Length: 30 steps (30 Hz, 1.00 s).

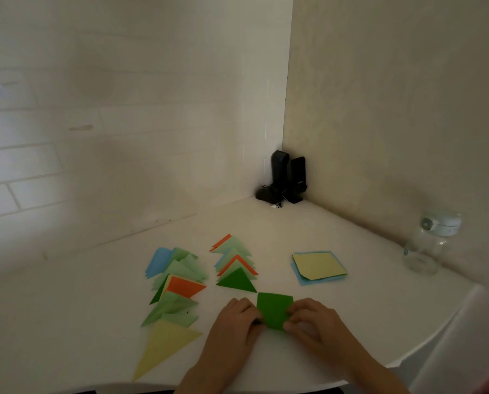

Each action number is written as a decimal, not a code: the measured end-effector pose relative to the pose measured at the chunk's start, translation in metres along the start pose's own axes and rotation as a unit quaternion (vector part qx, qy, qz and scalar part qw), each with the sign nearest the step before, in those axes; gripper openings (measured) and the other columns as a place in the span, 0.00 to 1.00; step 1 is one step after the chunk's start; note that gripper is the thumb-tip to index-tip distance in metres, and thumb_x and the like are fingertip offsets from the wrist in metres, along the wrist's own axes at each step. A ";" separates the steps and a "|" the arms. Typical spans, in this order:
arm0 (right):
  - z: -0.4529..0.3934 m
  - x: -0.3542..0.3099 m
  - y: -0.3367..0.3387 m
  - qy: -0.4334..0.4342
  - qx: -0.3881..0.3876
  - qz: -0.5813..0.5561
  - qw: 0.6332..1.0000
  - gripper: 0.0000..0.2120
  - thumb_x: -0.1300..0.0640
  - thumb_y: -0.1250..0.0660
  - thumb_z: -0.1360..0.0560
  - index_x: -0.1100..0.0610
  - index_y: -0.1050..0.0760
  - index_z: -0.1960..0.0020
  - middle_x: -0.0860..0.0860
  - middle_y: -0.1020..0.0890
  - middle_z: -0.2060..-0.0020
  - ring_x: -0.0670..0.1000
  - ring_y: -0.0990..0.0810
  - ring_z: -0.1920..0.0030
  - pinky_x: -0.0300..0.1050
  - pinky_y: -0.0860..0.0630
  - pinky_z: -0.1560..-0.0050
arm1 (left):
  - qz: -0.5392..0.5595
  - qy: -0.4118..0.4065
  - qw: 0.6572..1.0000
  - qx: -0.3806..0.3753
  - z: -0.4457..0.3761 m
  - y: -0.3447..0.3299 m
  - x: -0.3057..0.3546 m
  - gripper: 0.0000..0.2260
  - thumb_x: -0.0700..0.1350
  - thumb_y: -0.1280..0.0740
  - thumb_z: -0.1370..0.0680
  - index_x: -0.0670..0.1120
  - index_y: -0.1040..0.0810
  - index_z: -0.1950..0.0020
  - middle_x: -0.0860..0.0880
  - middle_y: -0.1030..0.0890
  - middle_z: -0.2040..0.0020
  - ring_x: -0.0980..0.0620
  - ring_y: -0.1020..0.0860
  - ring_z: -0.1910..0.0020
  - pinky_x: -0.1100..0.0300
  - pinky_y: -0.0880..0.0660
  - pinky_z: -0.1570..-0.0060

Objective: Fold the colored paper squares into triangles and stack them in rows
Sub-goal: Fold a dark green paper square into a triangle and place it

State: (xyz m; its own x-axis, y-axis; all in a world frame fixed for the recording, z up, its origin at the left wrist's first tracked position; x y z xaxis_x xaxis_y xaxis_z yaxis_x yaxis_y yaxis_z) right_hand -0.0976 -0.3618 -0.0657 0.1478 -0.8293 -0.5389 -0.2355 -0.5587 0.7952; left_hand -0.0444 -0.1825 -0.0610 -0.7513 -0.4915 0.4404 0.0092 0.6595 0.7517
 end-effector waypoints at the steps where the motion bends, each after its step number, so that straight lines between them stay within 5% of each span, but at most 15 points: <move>1: 0.003 0.001 -0.002 0.001 0.009 0.004 1.000 0.20 0.30 0.40 0.33 0.43 0.22 0.57 0.35 0.24 0.52 0.39 0.24 0.50 0.49 0.25 0.50 | -0.001 0.010 1.000 0.001 -0.001 -0.001 -0.001 0.05 0.51 0.36 0.27 0.51 0.24 0.59 0.56 0.26 0.59 0.59 0.32 0.58 0.64 0.32 0.59; 10: 0.002 -0.008 -0.011 -0.065 0.101 0.023 0.992 0.13 0.34 0.41 0.37 0.43 0.28 0.70 0.37 0.27 0.56 0.40 0.26 0.54 0.45 0.34 0.56 | -0.084 0.131 0.987 -0.033 -0.006 -0.003 -0.004 0.13 0.60 0.36 0.26 0.52 0.24 0.50 0.58 0.35 0.52 0.57 0.37 0.51 0.63 0.42 0.56; 23: 0.004 -0.013 -0.016 -0.098 0.083 0.064 0.990 0.12 0.40 0.32 0.33 0.42 0.33 0.60 0.38 0.30 0.55 0.40 0.30 0.52 0.40 0.36 0.54 | -0.114 0.187 0.973 -0.076 -0.009 -0.006 -0.004 0.12 0.64 0.40 0.27 0.57 0.34 0.54 0.58 0.36 0.52 0.57 0.38 0.51 0.62 0.41 0.54; 30: -0.003 -0.013 -0.011 -0.116 0.013 -0.003 0.993 0.16 0.43 0.35 0.34 0.35 0.36 0.50 0.33 0.34 0.48 0.37 0.32 0.43 0.42 0.40 0.49 | -0.020 0.179 0.982 -0.061 -0.011 0.001 -0.009 0.10 0.52 0.32 0.27 0.57 0.33 0.54 0.58 0.29 0.53 0.58 0.32 0.53 0.64 0.35 0.54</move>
State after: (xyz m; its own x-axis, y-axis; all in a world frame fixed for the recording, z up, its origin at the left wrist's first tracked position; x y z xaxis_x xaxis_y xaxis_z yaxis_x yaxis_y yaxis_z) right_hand -0.0937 -0.3447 -0.0665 -0.0761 -0.8002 -0.5949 -0.2607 -0.5599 0.7865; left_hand -0.0299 -0.1834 -0.0587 -0.4726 -0.6981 0.5379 0.0799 0.5739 0.8150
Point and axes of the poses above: each hand's wrist, its own z-axis away from the middle knuckle, its own y-axis out of the back of the hand, x = y × z, the point moved 4 cm from there along -z, towards the middle knuckle
